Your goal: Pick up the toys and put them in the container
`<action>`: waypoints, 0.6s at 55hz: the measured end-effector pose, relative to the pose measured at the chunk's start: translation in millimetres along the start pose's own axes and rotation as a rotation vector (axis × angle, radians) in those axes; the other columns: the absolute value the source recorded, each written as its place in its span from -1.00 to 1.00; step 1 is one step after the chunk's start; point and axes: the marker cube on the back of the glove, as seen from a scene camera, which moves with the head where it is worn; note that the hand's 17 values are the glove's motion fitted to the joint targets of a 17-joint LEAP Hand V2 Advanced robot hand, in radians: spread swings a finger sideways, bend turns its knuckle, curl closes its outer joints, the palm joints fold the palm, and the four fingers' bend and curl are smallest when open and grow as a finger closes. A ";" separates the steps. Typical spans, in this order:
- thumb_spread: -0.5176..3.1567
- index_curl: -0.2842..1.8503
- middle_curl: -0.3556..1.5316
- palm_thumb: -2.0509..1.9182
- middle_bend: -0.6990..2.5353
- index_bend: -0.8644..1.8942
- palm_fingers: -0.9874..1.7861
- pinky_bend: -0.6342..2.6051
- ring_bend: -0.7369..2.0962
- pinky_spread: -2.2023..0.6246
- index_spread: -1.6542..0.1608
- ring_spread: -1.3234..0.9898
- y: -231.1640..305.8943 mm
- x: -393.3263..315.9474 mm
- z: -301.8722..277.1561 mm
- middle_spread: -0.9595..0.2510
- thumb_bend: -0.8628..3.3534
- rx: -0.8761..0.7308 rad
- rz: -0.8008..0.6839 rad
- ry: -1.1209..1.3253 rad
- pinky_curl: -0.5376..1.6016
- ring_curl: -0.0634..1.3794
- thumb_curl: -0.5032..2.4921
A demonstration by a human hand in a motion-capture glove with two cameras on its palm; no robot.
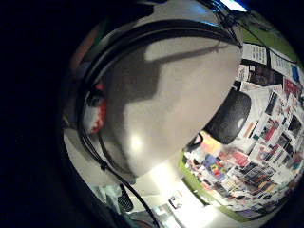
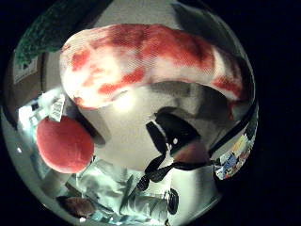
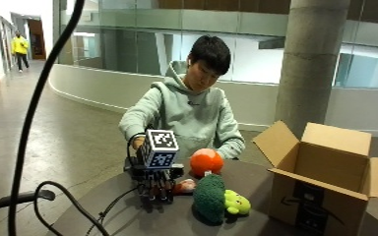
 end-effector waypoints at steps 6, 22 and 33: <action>-0.02 -0.42 -0.49 0.15 -0.53 0.00 -0.43 -0.29 -0.42 0.56 0.48 0.12 -2.6 -7.2 0.5 0.60 -0.57 0.061 -0.035 -0.022 -0.21 -0.73 -0.47; 0.10 -0.25 -0.40 0.29 -0.41 0.35 -0.16 -0.38 -0.37 0.55 0.50 0.06 7.0 -36.2 -16.7 0.47 -0.49 0.180 -0.119 0.036 -0.23 -0.76 -0.43; 0.11 -0.20 -0.31 0.33 -0.33 0.40 -0.09 -0.40 -0.36 0.54 0.54 0.01 33.2 -58.5 -57.9 0.34 -0.47 0.234 -0.200 -0.040 -0.23 -0.77 -0.40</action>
